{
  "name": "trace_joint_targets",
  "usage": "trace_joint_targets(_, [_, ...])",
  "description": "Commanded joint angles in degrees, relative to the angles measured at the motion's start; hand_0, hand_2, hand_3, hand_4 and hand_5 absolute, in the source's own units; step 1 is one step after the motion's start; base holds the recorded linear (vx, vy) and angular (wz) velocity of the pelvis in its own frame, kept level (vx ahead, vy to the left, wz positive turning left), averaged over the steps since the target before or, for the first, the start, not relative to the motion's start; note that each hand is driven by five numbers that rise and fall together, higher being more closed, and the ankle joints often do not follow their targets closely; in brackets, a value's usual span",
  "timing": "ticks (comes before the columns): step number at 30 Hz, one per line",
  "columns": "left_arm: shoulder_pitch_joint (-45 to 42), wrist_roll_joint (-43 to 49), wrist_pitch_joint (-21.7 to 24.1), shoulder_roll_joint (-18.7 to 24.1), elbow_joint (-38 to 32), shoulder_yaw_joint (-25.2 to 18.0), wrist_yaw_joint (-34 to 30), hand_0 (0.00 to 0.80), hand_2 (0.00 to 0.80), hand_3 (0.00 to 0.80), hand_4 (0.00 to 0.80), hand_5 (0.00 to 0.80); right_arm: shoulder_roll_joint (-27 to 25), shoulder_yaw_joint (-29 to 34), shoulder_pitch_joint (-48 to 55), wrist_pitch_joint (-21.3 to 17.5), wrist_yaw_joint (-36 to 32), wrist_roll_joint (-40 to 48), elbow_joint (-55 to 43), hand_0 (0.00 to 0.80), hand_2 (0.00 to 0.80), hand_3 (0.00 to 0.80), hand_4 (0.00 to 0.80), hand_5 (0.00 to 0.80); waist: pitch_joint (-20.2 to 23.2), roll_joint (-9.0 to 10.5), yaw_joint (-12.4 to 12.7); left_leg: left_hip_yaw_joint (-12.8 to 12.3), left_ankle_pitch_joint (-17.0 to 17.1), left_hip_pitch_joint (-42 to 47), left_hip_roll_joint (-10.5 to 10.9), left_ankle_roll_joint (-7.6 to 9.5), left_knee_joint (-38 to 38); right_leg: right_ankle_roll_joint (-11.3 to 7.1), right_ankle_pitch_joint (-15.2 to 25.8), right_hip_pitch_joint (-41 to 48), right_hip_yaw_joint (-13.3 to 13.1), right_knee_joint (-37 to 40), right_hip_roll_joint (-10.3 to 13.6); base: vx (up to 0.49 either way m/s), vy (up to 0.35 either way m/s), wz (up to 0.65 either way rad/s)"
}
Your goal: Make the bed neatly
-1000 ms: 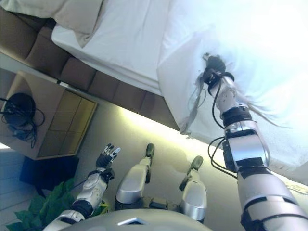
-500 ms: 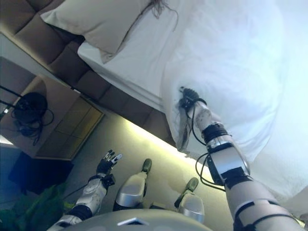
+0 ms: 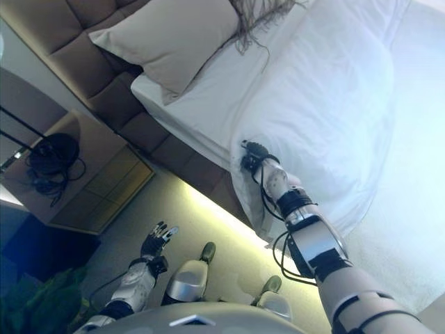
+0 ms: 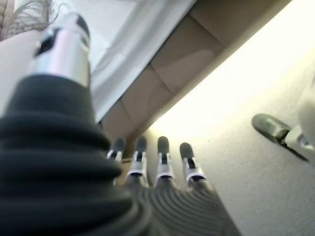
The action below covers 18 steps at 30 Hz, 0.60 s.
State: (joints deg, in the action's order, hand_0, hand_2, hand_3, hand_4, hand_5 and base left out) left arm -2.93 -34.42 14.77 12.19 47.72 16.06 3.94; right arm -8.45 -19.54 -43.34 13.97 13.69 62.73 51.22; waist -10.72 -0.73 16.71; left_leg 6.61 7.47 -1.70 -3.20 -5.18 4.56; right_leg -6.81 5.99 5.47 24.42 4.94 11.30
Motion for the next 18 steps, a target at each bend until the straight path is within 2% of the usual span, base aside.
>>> trace_joint_targets(1, [1.8,2.5,0.9,-0.1,-0.3,5.3,0.7,0.0,0.0,0.0,0.0,0.0,9.2,-2.2,-5.1,0.6,-5.4,5.9,-5.9,0.8,0.8,0.8,0.8,0.8,3.8,1.65,4.4,-0.3,-0.5,1.1,2.0,3.13,0.4,-0.75,2.7,1.6,0.5,-2.9,5.4,0.056,0.044,0.11])
trace_joint_targets(9, [1.7,1.8,1.3,-1.1,-1.1,6.1,2.5,0.0,0.0,0.0,0.0,0.0,15.0,-4.9,-5.5,0.3,-3.5,10.7,-5.2,0.8,0.8,0.8,0.8,0.8,3.5,1.78,5.9,1.1,-0.5,1.0,2.1,3.16,0.1,-0.7,2.2,2.0,1.0,-3.8,5.6,0.041,0.041,0.1])
trace_joint_targets(18, [2.9,1.1,1.5,-1.7,-1.8,7.4,2.9,0.0,0.0,0.0,0.0,0.0,19.6,-7.7,-6.8,-0.4,-4.3,16.4,-6.1,0.8,0.8,0.8,0.8,0.8,4.1,2.8,7.6,3.1,0.0,0.0,2.6,3.02,0.4,-0.91,2.8,2.6,2.3,-2.8,5.7,-0.006,0.019,0.04])
